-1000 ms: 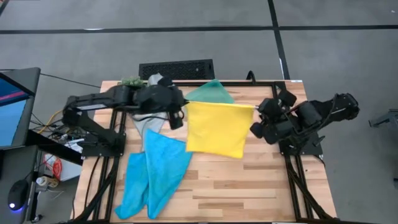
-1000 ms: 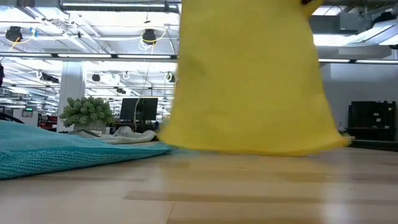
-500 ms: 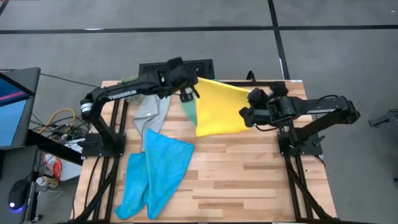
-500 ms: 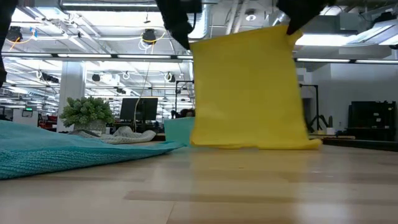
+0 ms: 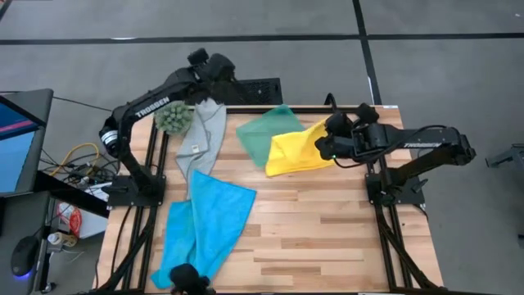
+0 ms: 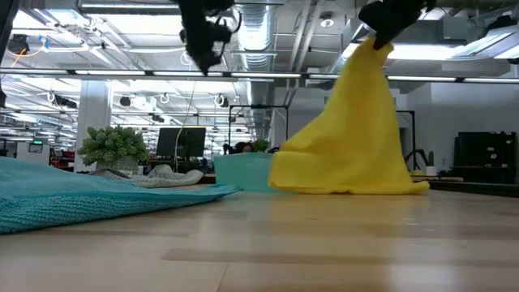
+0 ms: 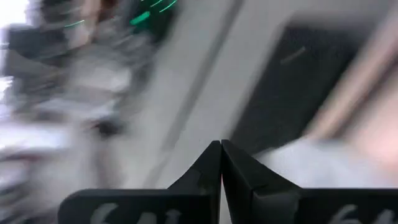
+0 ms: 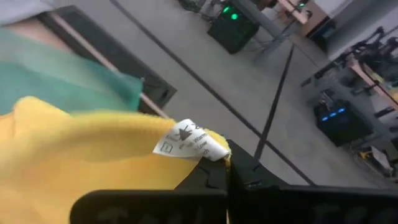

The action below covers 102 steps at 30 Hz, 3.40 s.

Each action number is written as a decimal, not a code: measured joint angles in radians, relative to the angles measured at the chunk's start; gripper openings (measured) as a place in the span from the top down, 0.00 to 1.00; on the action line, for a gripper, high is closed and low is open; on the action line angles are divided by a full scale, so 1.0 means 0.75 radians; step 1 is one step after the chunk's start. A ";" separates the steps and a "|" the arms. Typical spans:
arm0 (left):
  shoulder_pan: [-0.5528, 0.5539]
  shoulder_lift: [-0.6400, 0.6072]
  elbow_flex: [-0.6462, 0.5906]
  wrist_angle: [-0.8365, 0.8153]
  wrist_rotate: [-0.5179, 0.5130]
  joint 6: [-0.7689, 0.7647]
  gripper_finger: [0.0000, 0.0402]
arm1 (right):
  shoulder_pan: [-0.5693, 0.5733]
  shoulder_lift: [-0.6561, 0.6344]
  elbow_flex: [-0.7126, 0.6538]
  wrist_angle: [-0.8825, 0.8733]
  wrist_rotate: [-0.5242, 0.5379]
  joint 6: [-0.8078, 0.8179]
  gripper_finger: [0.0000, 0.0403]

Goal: Fold microfiber towels
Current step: Fold the yellow microfiber towel

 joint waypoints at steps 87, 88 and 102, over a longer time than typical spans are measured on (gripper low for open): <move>-0.999 0.606 -0.221 1.046 -0.688 -0.223 1.00 | 0.069 -0.002 0.003 0.100 -0.261 0.065 0.98; -1.010 0.575 -0.229 0.934 -0.678 -0.321 1.00 | 0.082 -0.002 0.003 0.093 -0.261 0.081 0.98; -1.189 0.373 -0.450 0.364 -0.543 -1.111 1.00 | 0.451 0.028 0.003 -0.004 -0.298 0.537 0.98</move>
